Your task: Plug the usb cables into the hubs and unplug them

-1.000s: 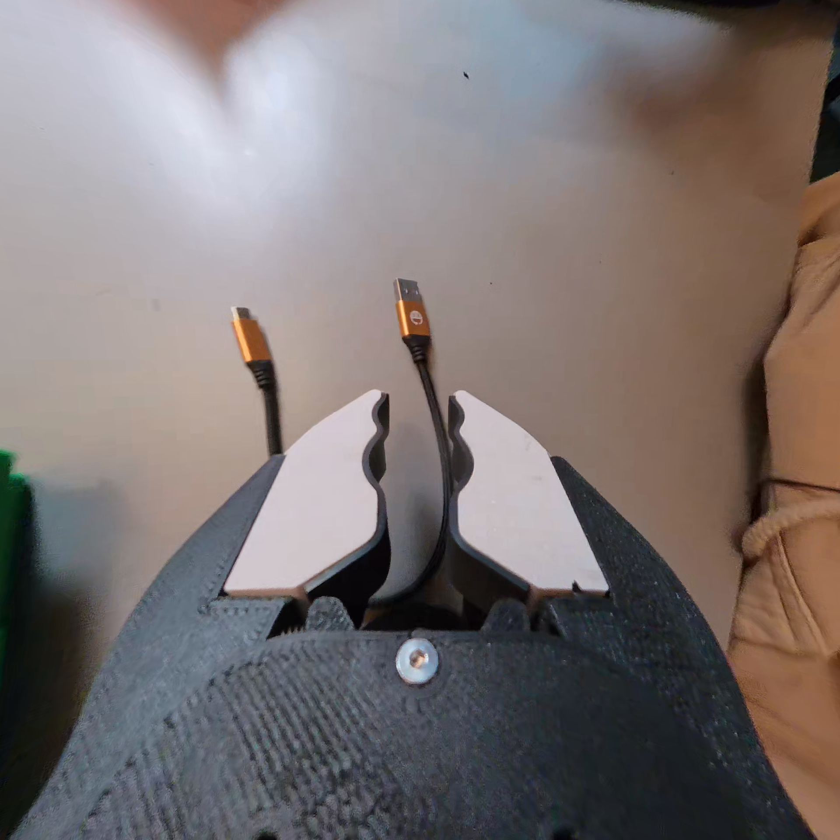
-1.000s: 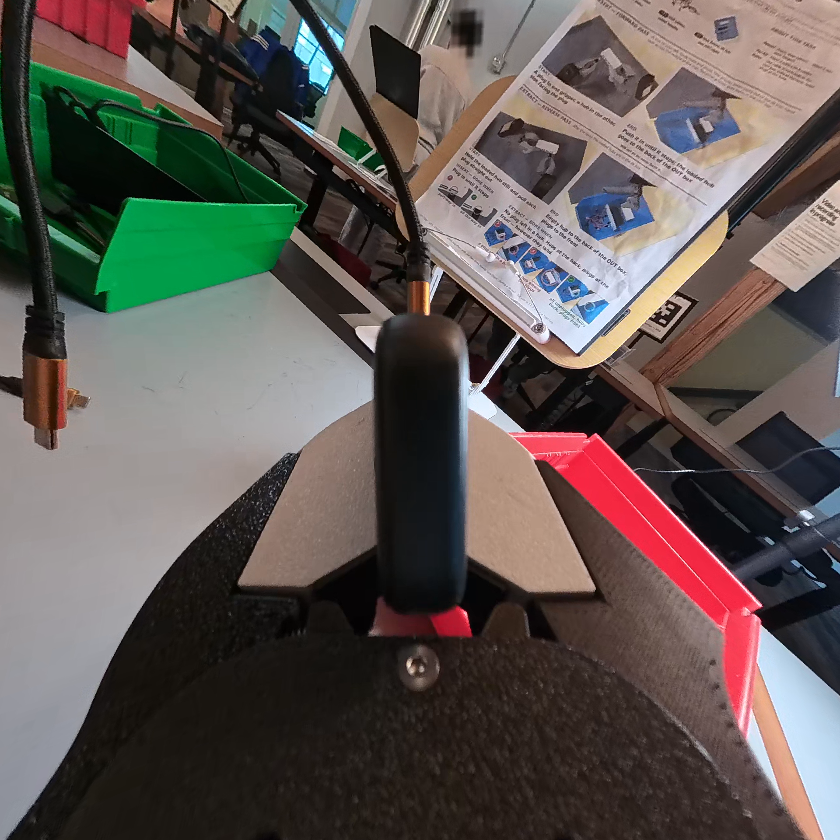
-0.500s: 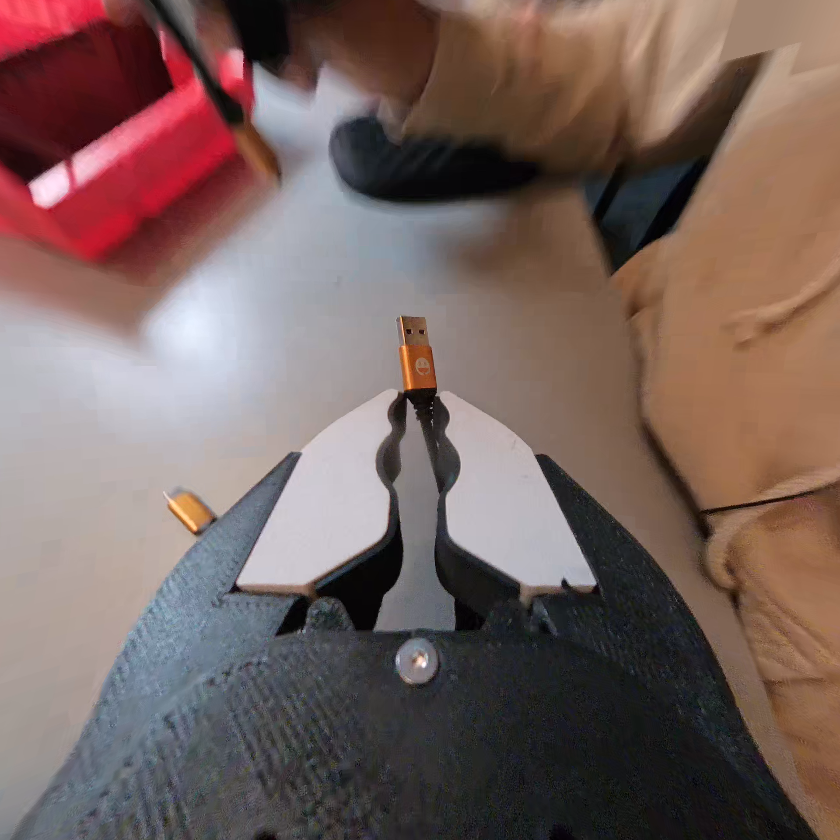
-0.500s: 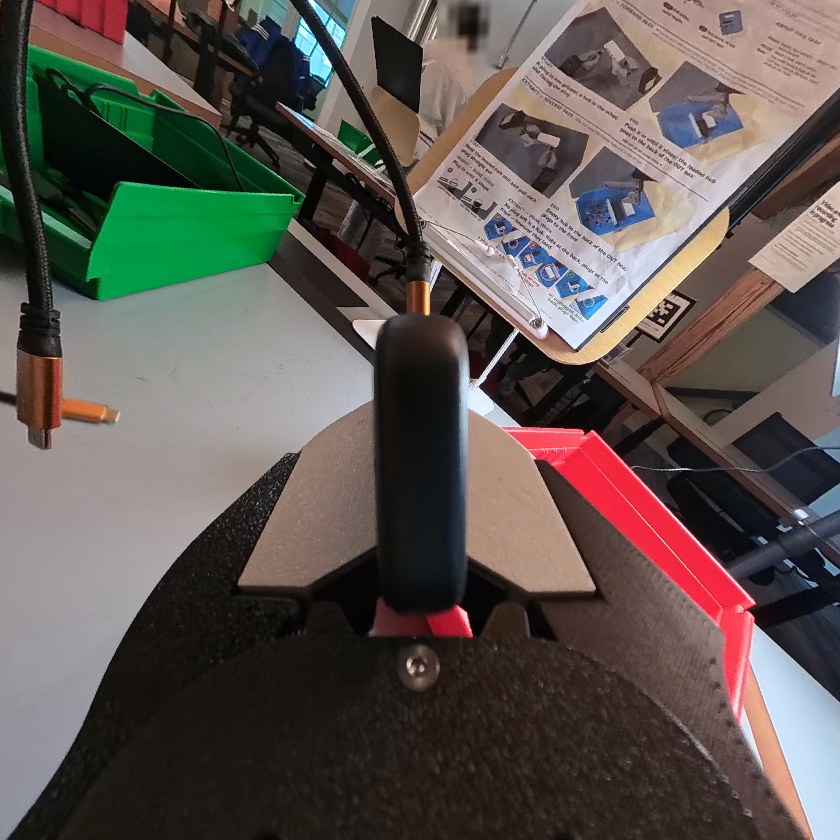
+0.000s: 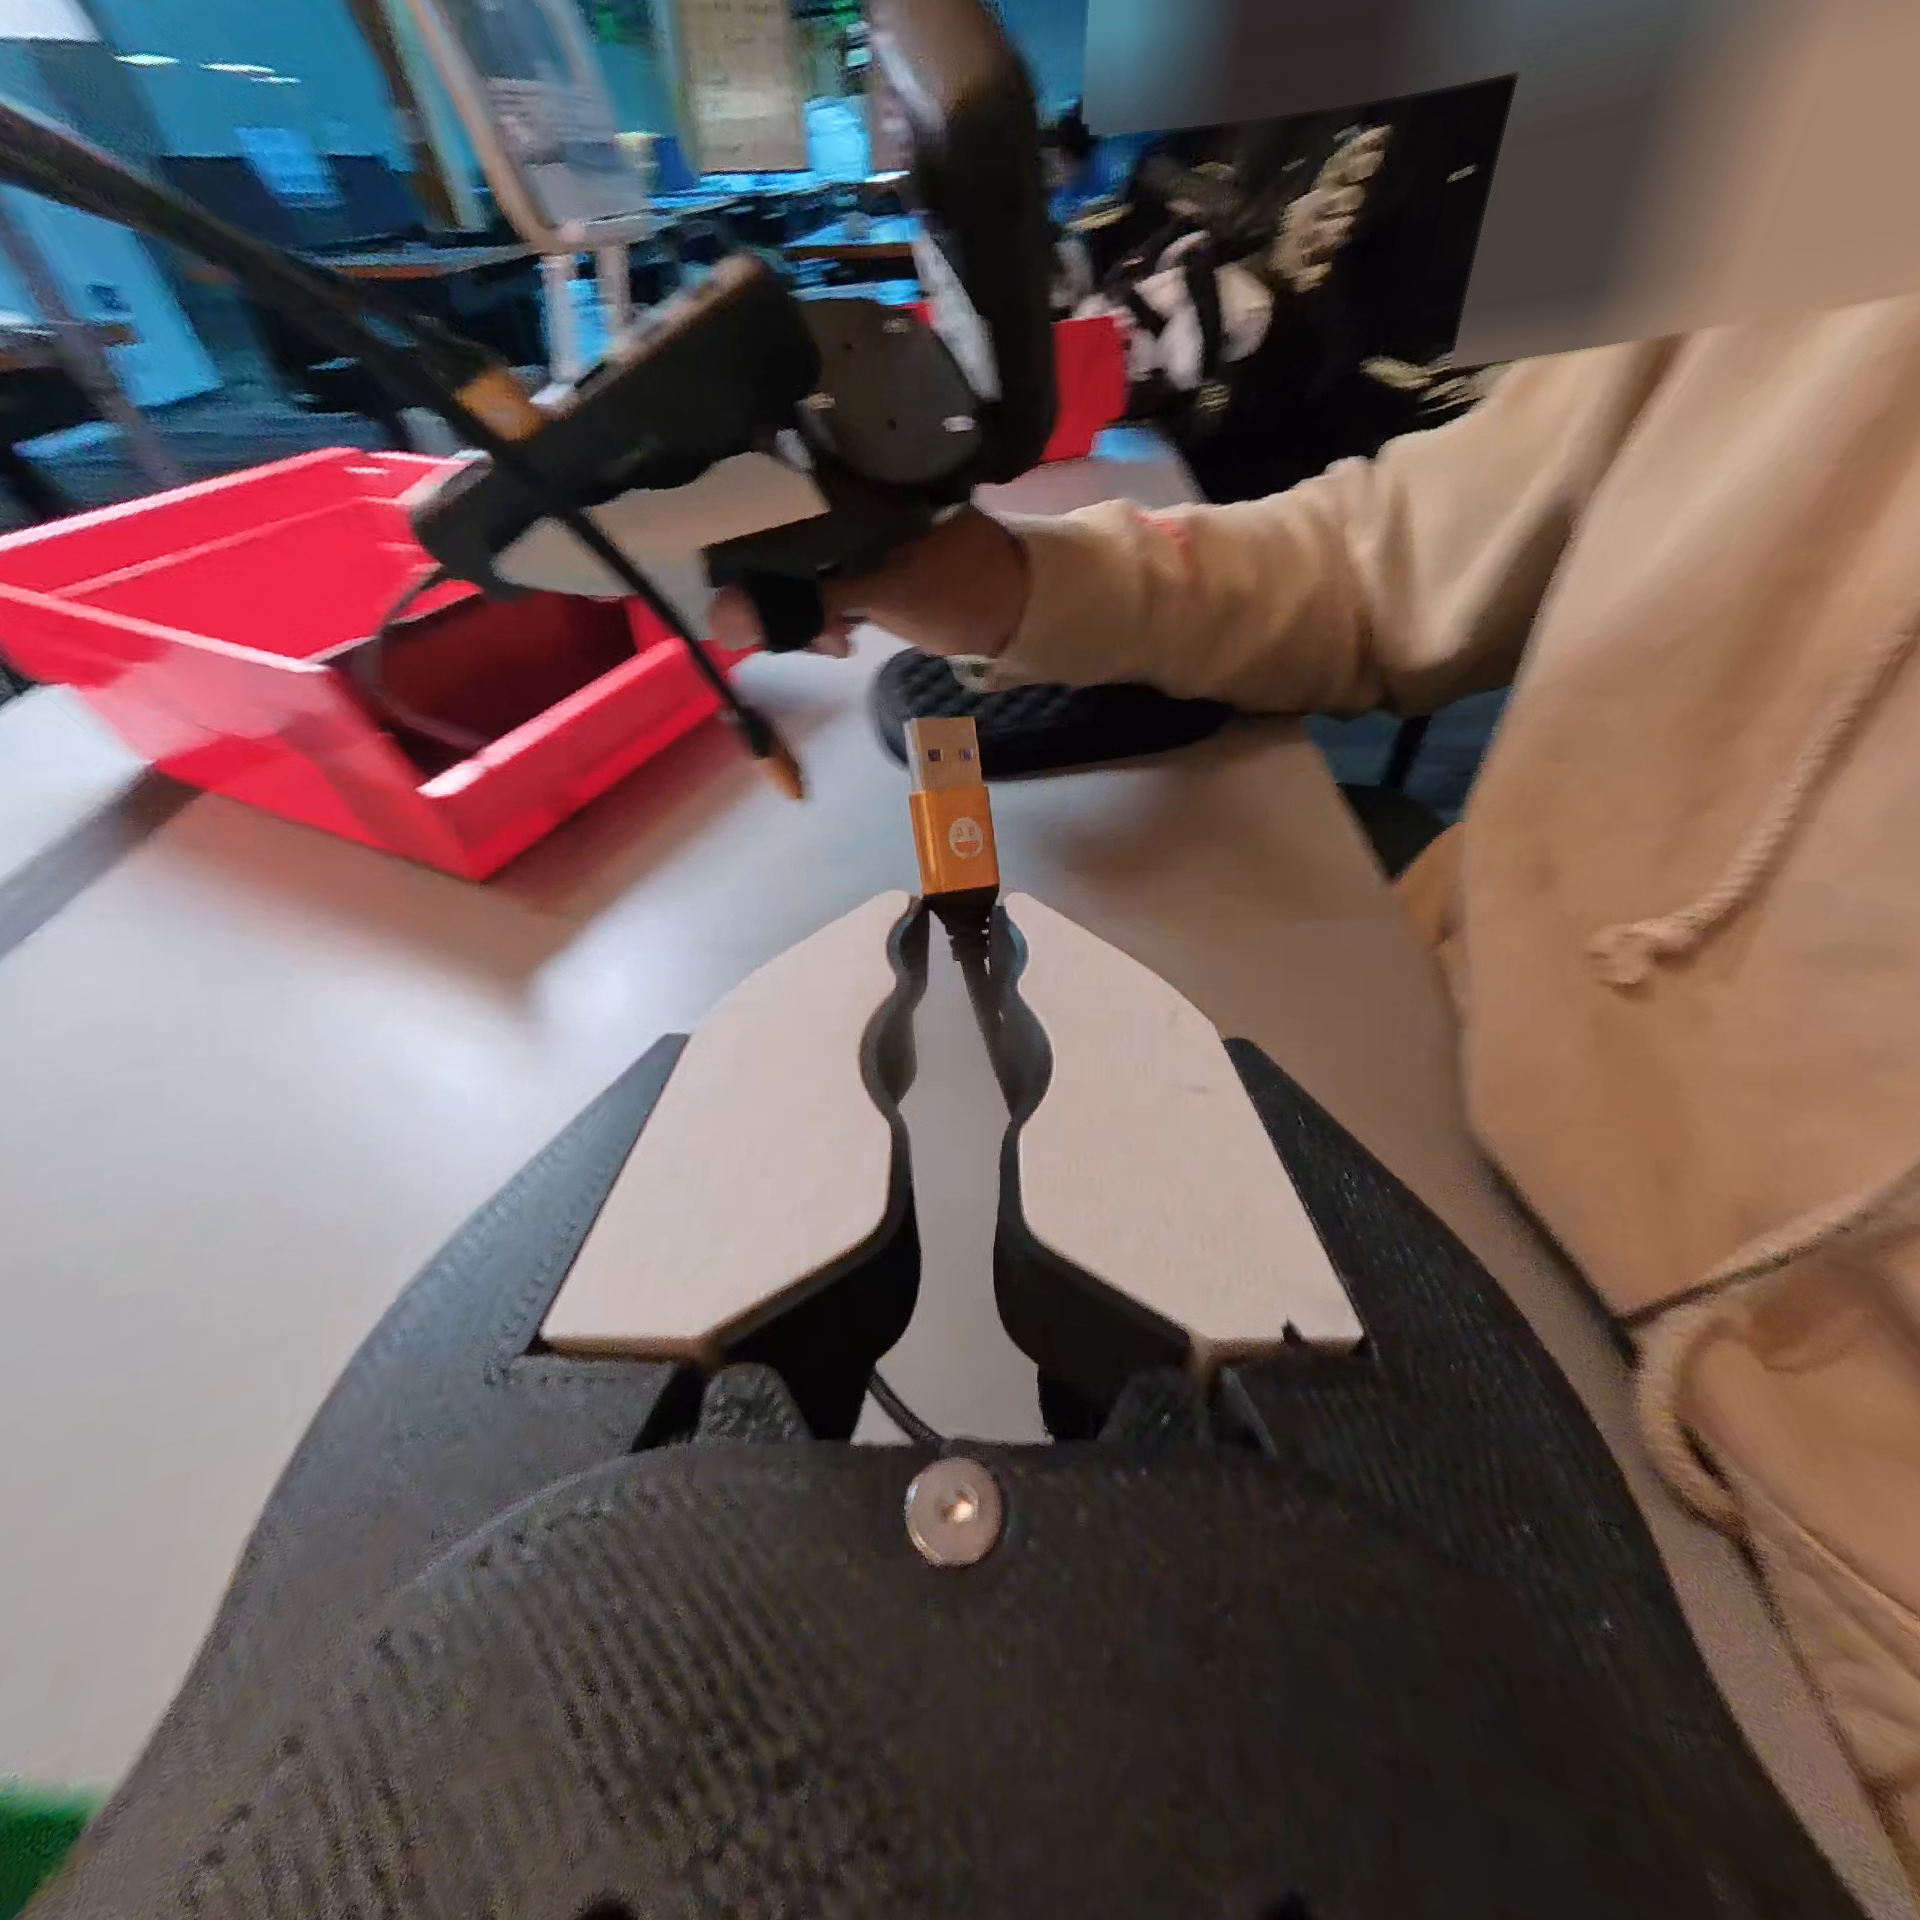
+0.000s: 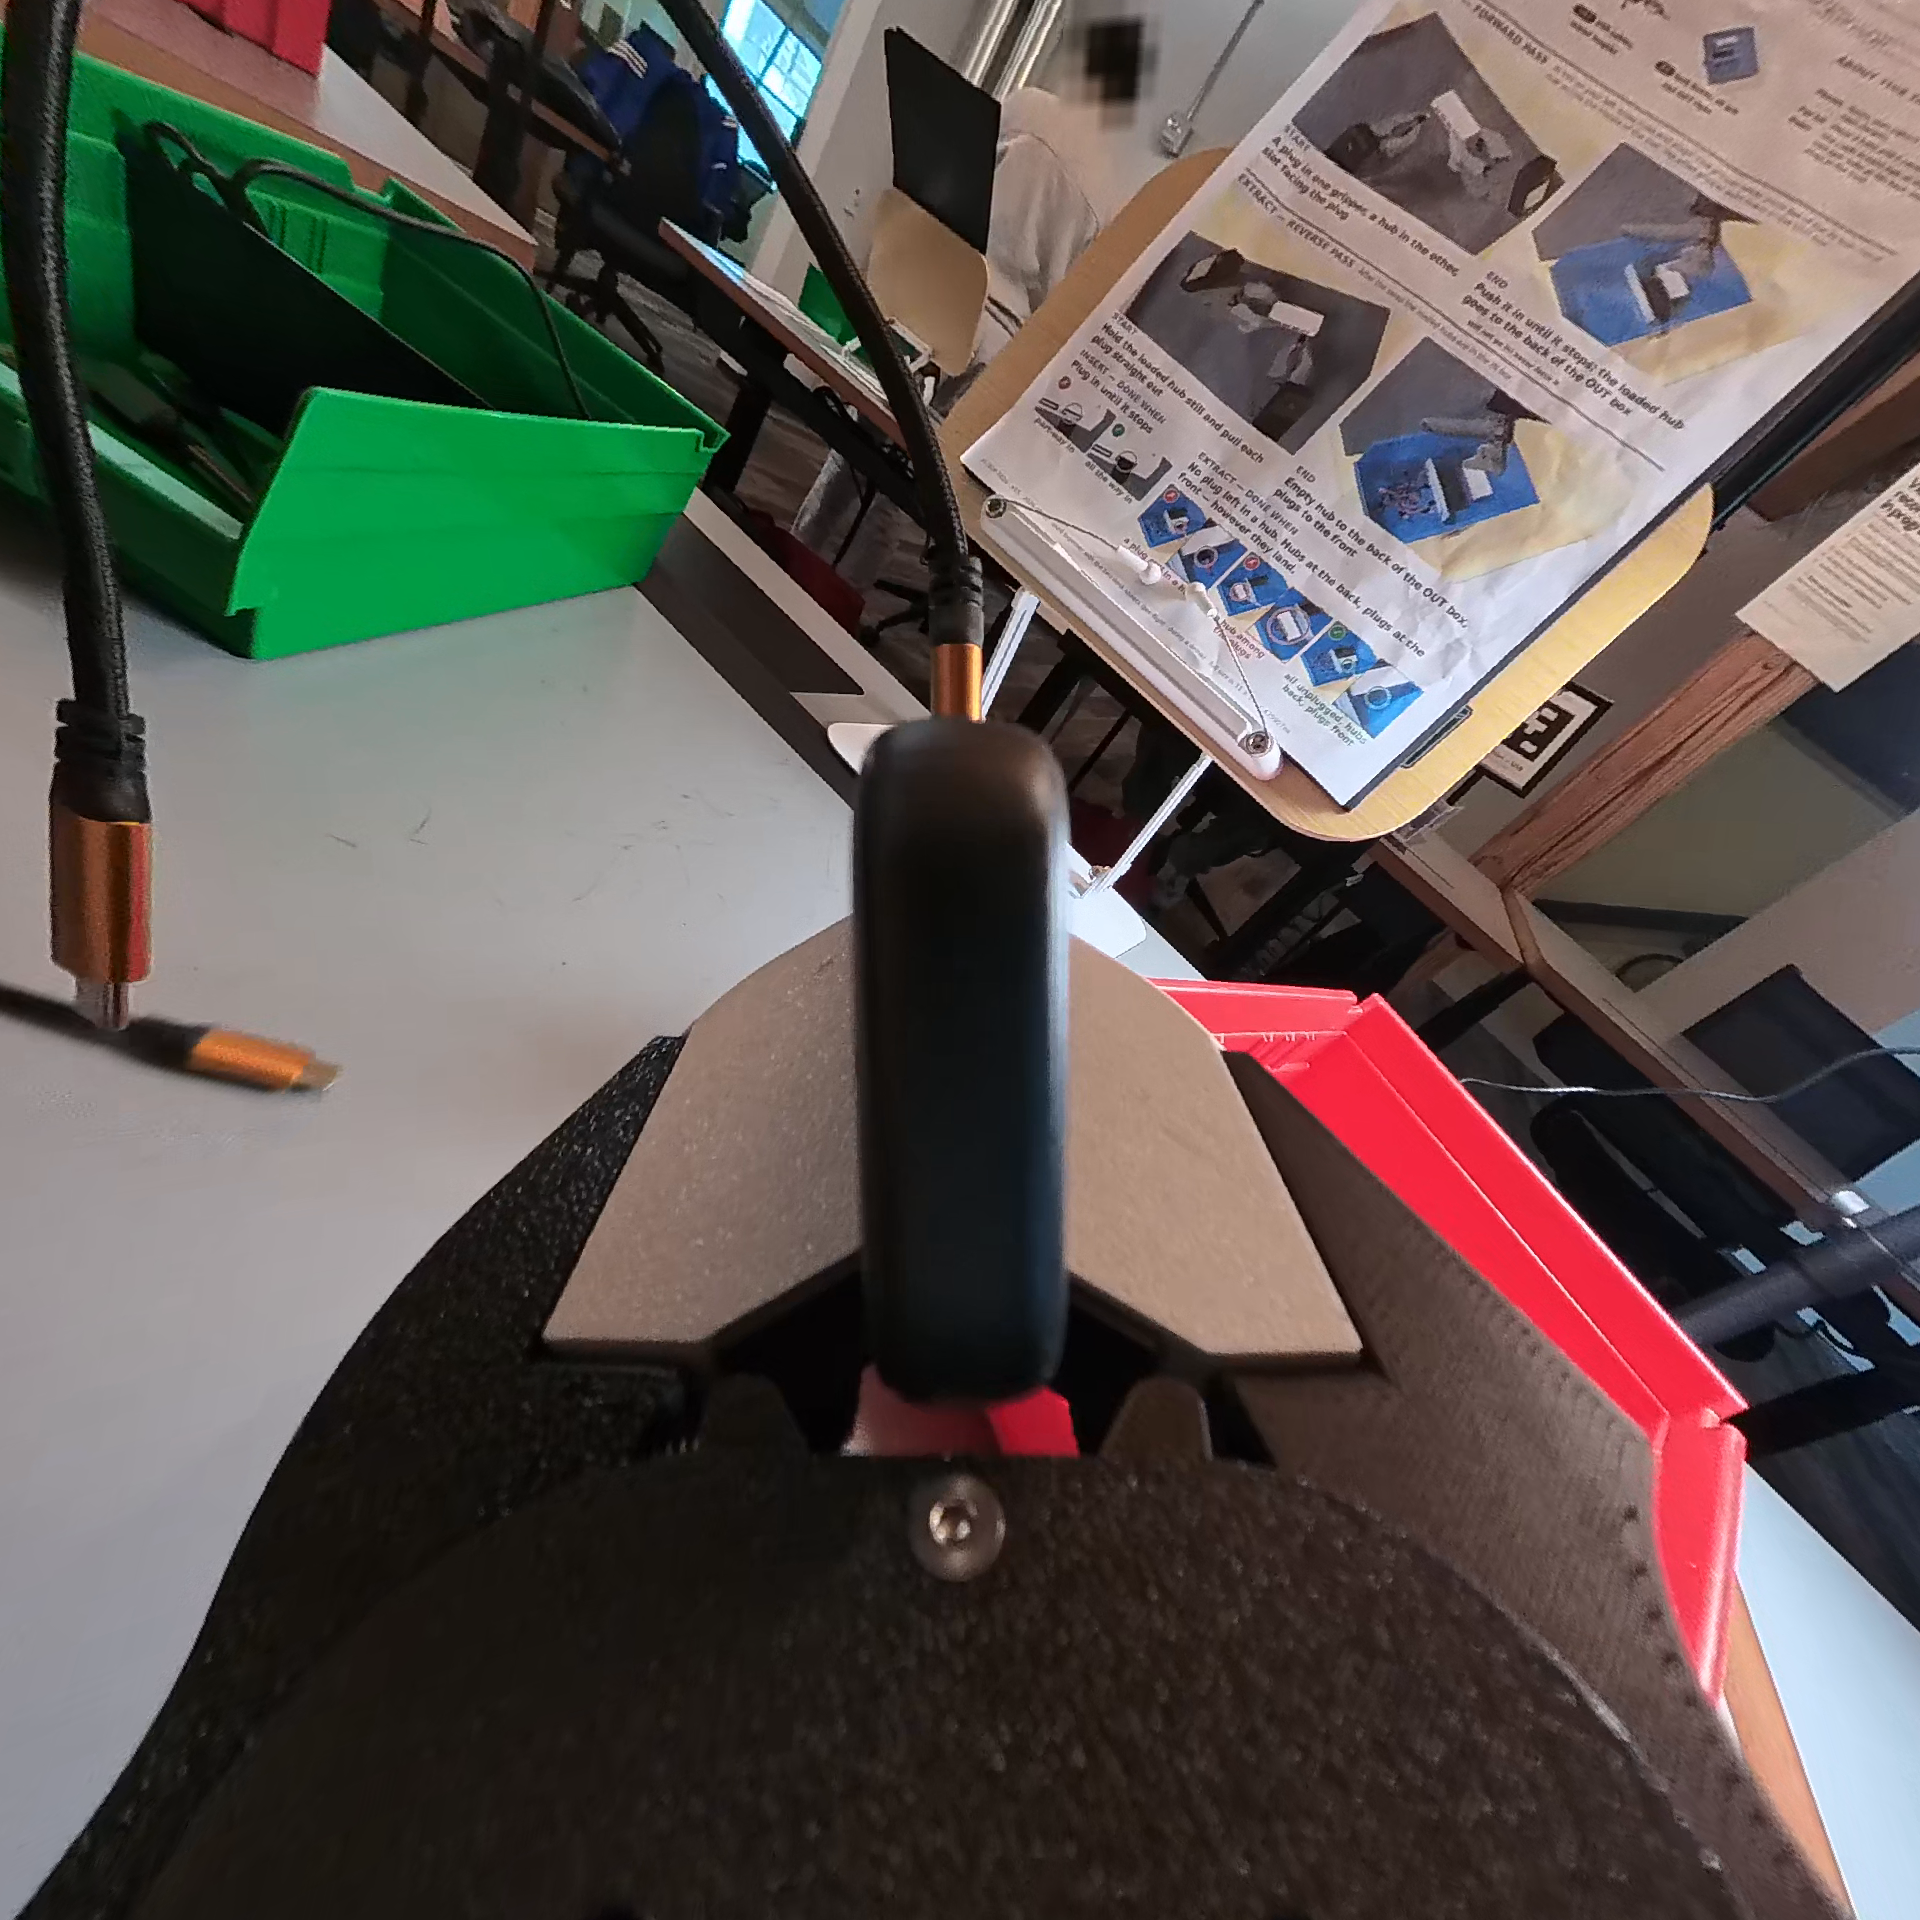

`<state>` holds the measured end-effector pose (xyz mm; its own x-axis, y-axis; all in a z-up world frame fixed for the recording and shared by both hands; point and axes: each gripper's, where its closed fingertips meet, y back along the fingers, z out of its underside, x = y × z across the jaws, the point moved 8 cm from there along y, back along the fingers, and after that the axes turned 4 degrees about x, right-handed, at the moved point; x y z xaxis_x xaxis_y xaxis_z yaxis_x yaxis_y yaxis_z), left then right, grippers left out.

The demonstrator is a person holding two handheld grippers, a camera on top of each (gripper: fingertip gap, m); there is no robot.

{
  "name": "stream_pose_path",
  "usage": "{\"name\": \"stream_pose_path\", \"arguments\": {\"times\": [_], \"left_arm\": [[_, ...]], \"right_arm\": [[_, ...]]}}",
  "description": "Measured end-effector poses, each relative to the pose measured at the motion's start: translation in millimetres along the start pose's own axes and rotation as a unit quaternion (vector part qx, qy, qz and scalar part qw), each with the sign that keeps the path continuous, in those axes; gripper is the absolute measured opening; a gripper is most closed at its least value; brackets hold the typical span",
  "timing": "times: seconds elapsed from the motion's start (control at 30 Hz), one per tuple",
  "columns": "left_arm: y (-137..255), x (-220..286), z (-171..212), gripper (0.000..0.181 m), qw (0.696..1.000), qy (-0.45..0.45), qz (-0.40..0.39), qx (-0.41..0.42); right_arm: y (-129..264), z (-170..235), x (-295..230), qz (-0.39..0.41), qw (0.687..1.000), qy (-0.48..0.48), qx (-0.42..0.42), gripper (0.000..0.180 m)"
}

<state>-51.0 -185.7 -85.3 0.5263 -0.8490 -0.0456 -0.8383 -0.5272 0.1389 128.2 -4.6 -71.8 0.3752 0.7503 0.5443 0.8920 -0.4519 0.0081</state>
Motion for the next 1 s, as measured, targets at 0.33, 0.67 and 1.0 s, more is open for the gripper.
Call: {"name": "stream_pose_path", "arguments": {"times": [0.33,0.67,1.0], "left_arm": [[-17.6,-4.8,31.1,0.012,0.972,-0.066,-0.109,-0.196],[39.0,-44.6,41.8,0.022,0.943,0.17,-0.18,-0.223],[39.9,-46.1,83.1,0.019,0.892,0.21,-0.216,-0.338]], "right_arm": [[-1.4,1.4,-2.6,-0.005,1.0,0.004,0.001,0.013],[-0.8,2.0,-2.0,-0.007,1.0,0.007,0.004,0.013],[-1.4,2.1,-2.8,-0.008,1.0,0.01,0.003,0.015]]}}
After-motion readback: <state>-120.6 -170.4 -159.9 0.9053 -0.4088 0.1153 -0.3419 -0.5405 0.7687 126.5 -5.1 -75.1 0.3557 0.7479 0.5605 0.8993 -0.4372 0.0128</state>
